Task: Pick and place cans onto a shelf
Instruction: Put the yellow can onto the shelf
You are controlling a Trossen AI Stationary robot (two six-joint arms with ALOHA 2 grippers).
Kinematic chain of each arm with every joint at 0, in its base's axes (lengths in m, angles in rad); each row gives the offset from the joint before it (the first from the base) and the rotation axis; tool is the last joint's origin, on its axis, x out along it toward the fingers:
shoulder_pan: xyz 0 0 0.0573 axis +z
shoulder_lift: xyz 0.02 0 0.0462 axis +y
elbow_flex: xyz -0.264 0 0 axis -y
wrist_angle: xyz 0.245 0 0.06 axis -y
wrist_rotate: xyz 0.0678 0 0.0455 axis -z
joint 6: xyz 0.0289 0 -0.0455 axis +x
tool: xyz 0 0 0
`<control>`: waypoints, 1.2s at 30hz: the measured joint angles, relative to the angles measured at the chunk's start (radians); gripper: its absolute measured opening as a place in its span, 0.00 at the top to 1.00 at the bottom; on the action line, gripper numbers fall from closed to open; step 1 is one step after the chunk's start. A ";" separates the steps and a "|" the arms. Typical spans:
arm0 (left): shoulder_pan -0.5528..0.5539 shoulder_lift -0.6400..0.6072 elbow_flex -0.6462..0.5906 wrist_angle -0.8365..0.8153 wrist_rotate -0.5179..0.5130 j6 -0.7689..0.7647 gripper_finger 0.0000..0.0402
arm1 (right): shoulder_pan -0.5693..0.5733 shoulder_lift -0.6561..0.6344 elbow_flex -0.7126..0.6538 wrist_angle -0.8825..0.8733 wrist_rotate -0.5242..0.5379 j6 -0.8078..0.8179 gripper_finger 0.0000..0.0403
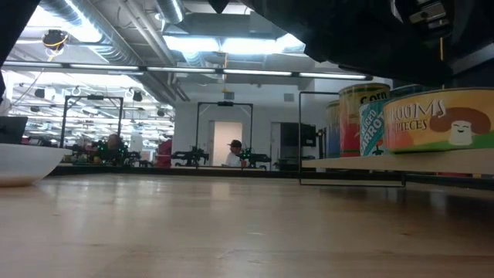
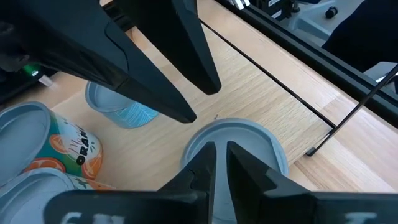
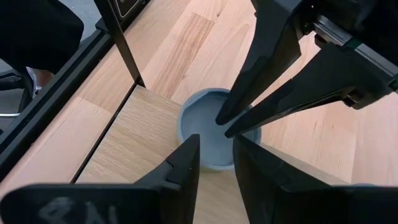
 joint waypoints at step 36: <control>-0.018 -0.074 0.000 -0.360 -0.092 -0.164 1.00 | -0.044 0.011 0.000 0.026 -0.124 -0.004 0.75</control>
